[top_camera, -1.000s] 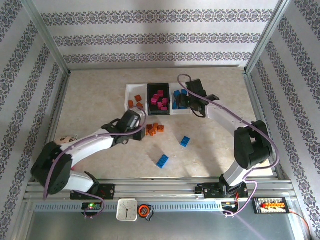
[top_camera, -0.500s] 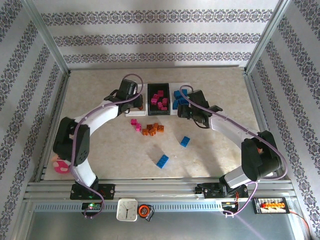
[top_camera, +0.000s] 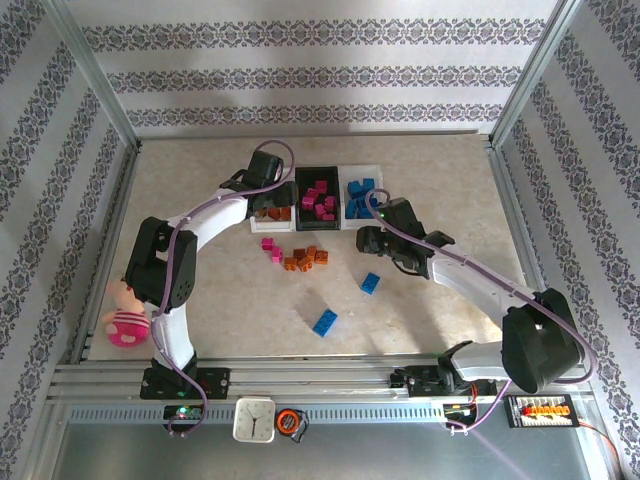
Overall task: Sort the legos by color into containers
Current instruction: Place the lego in the container, then pick up the lego from the center of the table.
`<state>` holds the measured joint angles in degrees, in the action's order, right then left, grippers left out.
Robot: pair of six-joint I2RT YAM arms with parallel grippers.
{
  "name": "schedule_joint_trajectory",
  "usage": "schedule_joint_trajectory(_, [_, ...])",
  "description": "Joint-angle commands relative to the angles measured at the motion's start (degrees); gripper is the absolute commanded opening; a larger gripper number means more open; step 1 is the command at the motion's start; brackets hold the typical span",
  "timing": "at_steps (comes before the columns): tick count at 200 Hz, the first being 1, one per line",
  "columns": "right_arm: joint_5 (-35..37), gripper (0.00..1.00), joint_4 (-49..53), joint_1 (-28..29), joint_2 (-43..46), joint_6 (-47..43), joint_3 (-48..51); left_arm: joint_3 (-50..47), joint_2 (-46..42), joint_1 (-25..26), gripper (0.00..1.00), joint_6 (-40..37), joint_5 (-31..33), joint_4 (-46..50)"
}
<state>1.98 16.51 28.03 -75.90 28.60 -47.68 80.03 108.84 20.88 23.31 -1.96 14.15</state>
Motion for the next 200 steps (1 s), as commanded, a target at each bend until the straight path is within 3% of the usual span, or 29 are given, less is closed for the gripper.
schedule_joint_trajectory(1, [-1.2,0.64,1.3,0.9,2.2,0.6,1.0,0.0,-4.4,-0.6,0.66,1.0,-2.5,0.8])
schedule_joint_trajectory(41, [-7.0,0.65,3.0,3.8,3.6,-1.4,1.6,-10.1,-17.8,1.3,0.75,3.4,-7.1,-3.4])
schedule_joint_trajectory(62, [-5.6,0.65,5.6,6.0,3.3,-1.6,2.2,-18.0,-25.1,2.4,0.79,5.7,-9.4,-5.2])
schedule_joint_trajectory(87, [-0.2,0.65,7.9,7.5,3.5,2.5,4.5,-28.6,-34.0,4.3,1.0,8.5,-9.8,-7.2])
schedule_joint_trajectory(145, [4.2,0.66,3.0,8.4,0.3,11.8,8.9,-51.2,-50.9,8.9,1.0,14.4,-7.6,-14.0])
schedule_joint_trajectory(200, [4.4,0.64,-0.3,8.4,-7.0,15.1,7.6,-60.9,-56.0,11.6,1.0,17.8,-6.3,-17.6])
